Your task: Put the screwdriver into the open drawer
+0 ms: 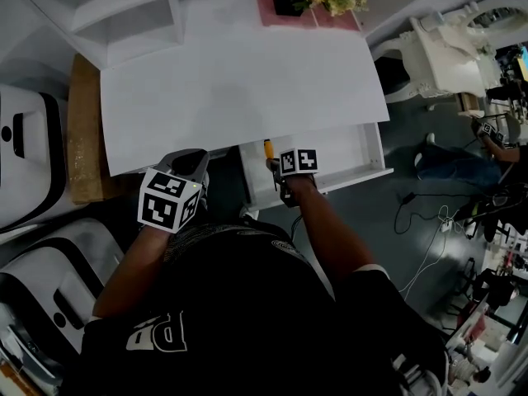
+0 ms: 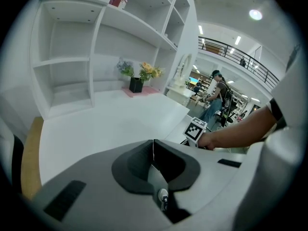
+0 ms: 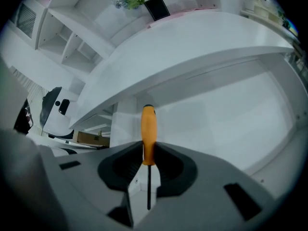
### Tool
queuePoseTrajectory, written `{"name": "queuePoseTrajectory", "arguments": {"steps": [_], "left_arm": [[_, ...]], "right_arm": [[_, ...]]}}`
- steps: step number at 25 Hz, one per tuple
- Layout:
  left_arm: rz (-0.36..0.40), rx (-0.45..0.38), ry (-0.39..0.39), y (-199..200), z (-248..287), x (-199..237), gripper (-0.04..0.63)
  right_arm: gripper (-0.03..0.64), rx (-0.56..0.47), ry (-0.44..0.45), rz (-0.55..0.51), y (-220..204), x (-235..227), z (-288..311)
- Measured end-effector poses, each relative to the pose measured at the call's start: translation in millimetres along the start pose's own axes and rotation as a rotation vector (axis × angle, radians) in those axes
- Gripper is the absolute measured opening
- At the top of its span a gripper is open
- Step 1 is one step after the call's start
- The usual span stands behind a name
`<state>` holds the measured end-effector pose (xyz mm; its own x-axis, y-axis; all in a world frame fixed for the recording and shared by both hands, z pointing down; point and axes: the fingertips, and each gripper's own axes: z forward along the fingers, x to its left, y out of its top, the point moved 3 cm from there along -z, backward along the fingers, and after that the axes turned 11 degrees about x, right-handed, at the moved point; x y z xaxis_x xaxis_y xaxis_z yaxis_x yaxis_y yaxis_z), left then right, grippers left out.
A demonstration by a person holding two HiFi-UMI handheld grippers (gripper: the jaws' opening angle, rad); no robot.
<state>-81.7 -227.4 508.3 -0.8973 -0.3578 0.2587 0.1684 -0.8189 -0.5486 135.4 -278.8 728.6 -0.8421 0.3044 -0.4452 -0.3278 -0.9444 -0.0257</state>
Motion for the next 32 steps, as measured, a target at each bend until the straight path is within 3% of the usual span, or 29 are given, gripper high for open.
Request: {"name": "queuePoseTrajectory", "arguments": {"steps": [32], "left_arm": [[-0.048, 0.025, 0.029, -15, -5, 13, 0.015]], "right_arm": [[0.086, 0.123, -0.092, 0.004, 0, -23, 51]]}}
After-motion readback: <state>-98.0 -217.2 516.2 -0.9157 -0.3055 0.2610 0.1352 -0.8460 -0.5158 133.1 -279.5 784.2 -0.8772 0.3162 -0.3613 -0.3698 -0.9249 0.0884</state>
